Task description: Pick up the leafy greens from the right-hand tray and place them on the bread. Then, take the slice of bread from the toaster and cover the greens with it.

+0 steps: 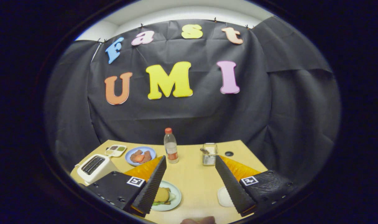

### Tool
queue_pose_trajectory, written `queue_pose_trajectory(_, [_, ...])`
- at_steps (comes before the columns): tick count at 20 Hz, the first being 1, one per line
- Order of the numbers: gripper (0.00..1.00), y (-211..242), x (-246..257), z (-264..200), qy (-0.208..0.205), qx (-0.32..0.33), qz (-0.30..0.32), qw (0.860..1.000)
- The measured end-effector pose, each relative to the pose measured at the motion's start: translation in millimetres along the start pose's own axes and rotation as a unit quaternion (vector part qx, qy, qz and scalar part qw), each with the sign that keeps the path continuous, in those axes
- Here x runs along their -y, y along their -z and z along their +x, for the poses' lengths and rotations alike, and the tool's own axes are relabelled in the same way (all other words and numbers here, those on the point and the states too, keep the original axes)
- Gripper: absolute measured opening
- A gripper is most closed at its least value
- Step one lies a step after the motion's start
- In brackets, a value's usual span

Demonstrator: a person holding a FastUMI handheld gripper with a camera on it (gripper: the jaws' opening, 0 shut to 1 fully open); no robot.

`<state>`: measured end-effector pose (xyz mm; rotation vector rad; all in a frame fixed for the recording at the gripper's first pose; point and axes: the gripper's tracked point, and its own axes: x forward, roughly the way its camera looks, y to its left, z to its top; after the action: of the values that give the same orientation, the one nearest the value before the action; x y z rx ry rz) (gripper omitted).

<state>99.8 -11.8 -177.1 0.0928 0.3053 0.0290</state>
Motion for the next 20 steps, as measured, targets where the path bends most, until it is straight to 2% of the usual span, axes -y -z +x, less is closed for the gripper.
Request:
queue_pose_trajectory(4, [0.96, -61.1, 22.4, -40.6, 0.009, 0.05, -0.019, 0.999])
queue_pose_trajectory(8, [0.96, -99.5, 27.8, -71.8, 0.011, 0.082, -0.016, 0.996])
queue_pose_trajectory(13, [0.96, -128.4, 32.0, -99.2, 0.017, 0.107, -0.012, 0.994])
queue_pose_trajectory(20, [0.96, -147.2, 29.9, -127.8, 0.027, 0.123, -0.006, 0.992])
